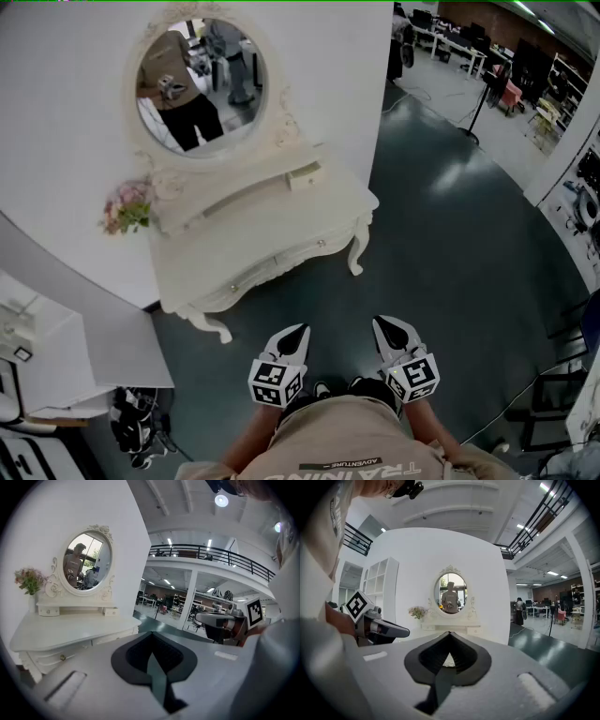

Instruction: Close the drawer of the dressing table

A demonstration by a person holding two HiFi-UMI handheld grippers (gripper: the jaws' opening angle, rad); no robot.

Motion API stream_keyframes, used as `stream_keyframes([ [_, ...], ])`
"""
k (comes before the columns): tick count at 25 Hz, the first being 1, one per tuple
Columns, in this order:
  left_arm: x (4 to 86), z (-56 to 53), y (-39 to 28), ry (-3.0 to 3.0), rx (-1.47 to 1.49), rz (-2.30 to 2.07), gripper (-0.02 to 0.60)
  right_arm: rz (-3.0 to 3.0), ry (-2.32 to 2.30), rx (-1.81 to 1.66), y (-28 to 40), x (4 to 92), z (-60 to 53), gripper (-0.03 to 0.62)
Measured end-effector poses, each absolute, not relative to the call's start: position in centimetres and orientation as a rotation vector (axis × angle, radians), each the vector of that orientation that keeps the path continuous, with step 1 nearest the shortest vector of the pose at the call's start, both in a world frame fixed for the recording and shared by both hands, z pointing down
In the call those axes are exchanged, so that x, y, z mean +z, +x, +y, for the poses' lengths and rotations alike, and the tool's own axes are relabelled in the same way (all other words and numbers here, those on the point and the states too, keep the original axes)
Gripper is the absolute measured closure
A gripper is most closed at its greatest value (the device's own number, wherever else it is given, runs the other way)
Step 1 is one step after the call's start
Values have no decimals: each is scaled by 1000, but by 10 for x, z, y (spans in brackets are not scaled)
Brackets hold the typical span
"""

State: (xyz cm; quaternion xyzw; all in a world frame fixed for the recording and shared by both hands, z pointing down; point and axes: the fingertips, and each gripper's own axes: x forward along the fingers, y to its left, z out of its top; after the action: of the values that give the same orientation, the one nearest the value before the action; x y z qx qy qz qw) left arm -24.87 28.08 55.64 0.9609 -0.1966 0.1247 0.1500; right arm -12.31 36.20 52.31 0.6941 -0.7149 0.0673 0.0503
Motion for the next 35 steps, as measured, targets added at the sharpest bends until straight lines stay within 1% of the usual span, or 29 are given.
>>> stream_keyframes([
  [10, 566, 285, -249, 2746, 360, -554, 563, -2136, 2210, 188, -121, 519, 370, 592],
  [16, 568, 304, -232, 2792, 401, -408, 563, -2096, 2224, 273, -114, 528, 377, 592],
  [22, 581, 295, -215, 2738, 420, -399, 563, -2133, 2223, 322, -104, 535, 359, 592],
  [28, 575, 264, -188, 2714, 434, -437, 563, -2209, 2128, 393, -77, 552, 321, 592],
  [31, 567, 238, -168, 2671, 404, -453, 563, -2249, 2093, 385, -55, 555, 295, 592],
  [35, 566, 204, -143, 2668, 438, -482, 563, -2271, 2098, 374, -20, 559, 258, 592],
])
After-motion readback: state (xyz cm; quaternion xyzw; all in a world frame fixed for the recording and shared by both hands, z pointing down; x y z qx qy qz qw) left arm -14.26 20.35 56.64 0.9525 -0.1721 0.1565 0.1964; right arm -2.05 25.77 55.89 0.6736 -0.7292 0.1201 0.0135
